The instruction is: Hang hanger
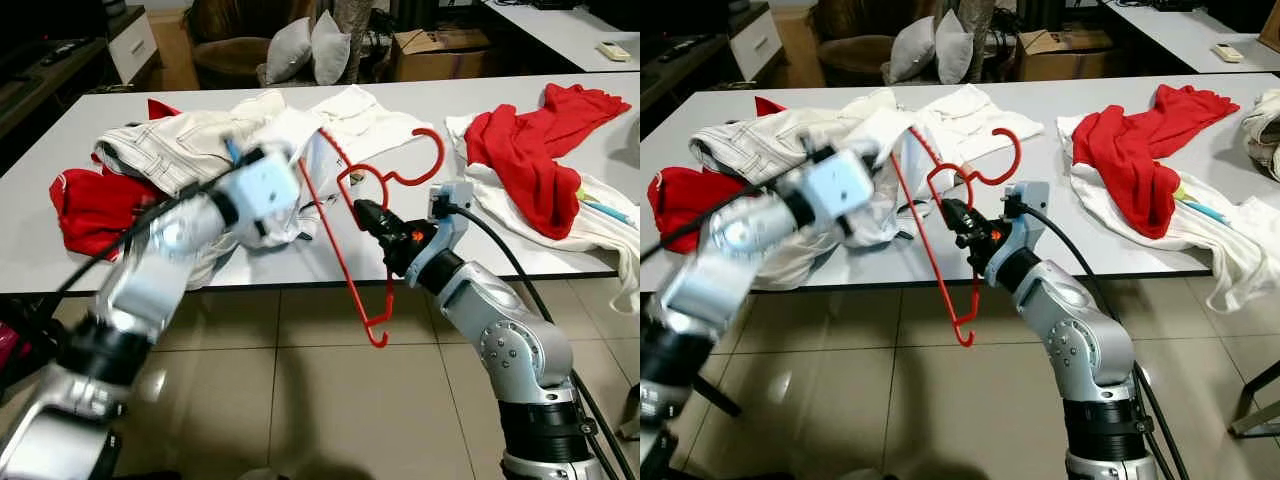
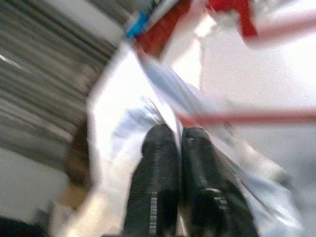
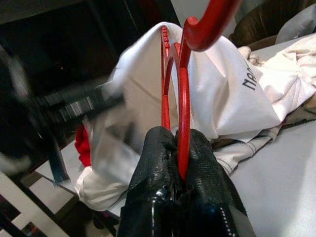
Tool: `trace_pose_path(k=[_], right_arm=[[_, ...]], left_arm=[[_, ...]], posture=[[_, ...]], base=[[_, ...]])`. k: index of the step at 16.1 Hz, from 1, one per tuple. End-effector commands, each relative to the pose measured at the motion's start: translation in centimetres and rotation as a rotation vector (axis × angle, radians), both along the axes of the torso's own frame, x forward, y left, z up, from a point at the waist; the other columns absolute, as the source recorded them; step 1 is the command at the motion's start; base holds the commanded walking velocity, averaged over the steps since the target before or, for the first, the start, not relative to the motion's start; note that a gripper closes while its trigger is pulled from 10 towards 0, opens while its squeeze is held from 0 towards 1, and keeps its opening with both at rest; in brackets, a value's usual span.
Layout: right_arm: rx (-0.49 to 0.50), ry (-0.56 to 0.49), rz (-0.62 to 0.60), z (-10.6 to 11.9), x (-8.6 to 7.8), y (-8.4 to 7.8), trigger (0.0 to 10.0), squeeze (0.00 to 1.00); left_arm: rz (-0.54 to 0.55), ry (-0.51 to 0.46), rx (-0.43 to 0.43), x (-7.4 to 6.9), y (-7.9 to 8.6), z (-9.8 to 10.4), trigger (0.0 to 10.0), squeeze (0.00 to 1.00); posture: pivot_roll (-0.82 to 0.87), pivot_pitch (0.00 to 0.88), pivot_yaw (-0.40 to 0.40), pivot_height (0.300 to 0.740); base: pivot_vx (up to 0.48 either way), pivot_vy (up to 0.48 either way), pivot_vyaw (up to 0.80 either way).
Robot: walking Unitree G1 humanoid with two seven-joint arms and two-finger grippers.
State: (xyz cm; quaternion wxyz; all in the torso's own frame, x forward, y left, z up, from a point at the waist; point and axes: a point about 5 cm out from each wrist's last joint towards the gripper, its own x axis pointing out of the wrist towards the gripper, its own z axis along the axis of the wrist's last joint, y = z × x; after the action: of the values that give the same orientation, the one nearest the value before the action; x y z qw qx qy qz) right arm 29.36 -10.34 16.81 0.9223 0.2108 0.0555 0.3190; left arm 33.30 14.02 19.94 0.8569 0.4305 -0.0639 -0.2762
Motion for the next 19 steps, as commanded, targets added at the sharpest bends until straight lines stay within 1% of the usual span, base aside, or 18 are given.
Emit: trace_pose_path(k=[1, 2, 3, 4, 5, 6, 7, 8, 10, 11, 13, 15, 16, 17, 19], right_arm=[[0.010, 0.007, 0.002, 0.1, -0.1, 0.1, 10.0, 0.00], [0.010, 0.008, 0.003, 0.2, -0.1, 0.0, 10.0, 0.00], [0.012, 0.009, 0.005, 0.2, -0.1, 0.0, 10.0, 0.00], [0.014, 0.009, 0.007, 0.2, -0.2, 0.0, 10.0, 0.00], [0.016, 0.007, 0.012, 0.3, -0.2, 0.1, 10.0, 0.00], [0.017, 0.004, 0.017, 0.4, -0.2, 0.1, 10.0, 0.00], [0.018, 0.003, 0.018, 0.5, -0.2, 0.1, 10.0, 0.00], [0.018, 0.001, 0.019, 0.6, -0.3, 0.0, 10.0, 0.00], [0.025, 0.003, 0.014, 0.6, -0.3, -0.2, 10.0, 0.00], [0.028, 0.004, 0.013, 0.6, -0.3, -0.2, 10.0, 0.00], [0.031, 0.008, 0.012, 0.5, -0.3, -0.2, 10.0, 0.00], [0.028, 0.022, -0.002, 0.2, -0.2, -0.2, 10.0, 0.00], [0.054, 0.078, -0.102, -0.5, 0.7, -0.9, 10.0, 0.00], [0.084, 0.126, -0.179, -1.0, 1.4, -1.5, 10.0, 0.00], [0.219, 0.276, -0.310, -2.4, 2.7, -2.8, 10.0, 0.00]], left_arm=[[0.044, 0.086, -0.028, -0.4, 0.5, -1.8, 10.0, 1.00], [0.056, 0.101, -0.039, -0.6, 0.6, -2.2, 10.0, 1.00], [0.089, 0.136, -0.082, -0.8, 0.6, -3.2, 10.0, 1.00], [0.130, 0.154, -0.075, -0.8, 0.8, -4.2, 10.0, 1.00], [0.190, 0.157, -0.043, -0.7, 1.4, -5.2, 10.0, 1.00], [0.251, 0.149, -0.045, -0.4, 2.0, -5.9, 10.0, 0.40], [0.276, 0.140, -0.044, -0.3, 2.3, -6.1, 8.9, 0.02], [0.317, 0.111, -0.064, -0.2, 2.8, -5.9, 0.0, 0.00], [0.373, 0.066, -0.087, 0.3, 3.6, -5.7, 0.0, 0.00], [0.384, 0.059, -0.092, 0.4, 3.8, -5.7, 0.0, 0.00], [0.413, 0.042, -0.142, 0.9, 4.2, -5.4, 0.0, 0.00], [0.377, 0.045, -0.321, 0.8, 3.6, -4.1, 0.0, 0.00], [0.342, -0.013, -0.486, 0.2, 3.5, -2.4, 0.0, 0.00], [0.299, -0.062, -0.527, -0.4, 3.3, -1.5, 0.0, 0.00], [0.200, -0.130, -0.548, -2.5, 2.8, -0.7, 0.0, 0.00]], posture=[[-0.10, 0.000, 0.076, 0.740], [-0.10, 0.000, 0.075, 0.740], [-0.10, 0.000, 0.075, 0.740], [-0.10, 0.000, 0.074, 0.740], [-0.10, 0.000, 0.072, 0.740], [-0.11, 0.000, 0.071, 0.740], [-0.11, 0.000, 0.071, 0.740], [-0.11, 0.000, 0.070, 0.740], [-0.11, 0.000, 0.068, 0.740], [-0.11, 0.000, 0.068, 0.740], [-0.11, 0.000, 0.068, 0.740], [-0.11, 0.000, 0.078, 0.740], [-0.11, 0.000, 0.085, 0.740], [-0.11, 0.000, 0.085, 0.740], [-0.10, 0.000, 0.081, 0.740]], base=[[0.000, 0.000, 0.00], [0.000, 0.000, 0.00], [0.000, 0.000, 0.00], [0.000, 0.000, 0.00], [0.000, 0.000, 0.00], [0.000, 0.000, 0.00], [0.000, 0.000, 0.00], [0.000, 0.000, 0.00], [0.000, 0.000, 0.00], [0.000, 0.000, 0.00], [0.000, 0.000, 0.00], [0.000, 0.000, 0.00], [0.000, 0.000, 0.00], [0.000, 0.000, 0.00], [0.000, 0.000, 0.00]])
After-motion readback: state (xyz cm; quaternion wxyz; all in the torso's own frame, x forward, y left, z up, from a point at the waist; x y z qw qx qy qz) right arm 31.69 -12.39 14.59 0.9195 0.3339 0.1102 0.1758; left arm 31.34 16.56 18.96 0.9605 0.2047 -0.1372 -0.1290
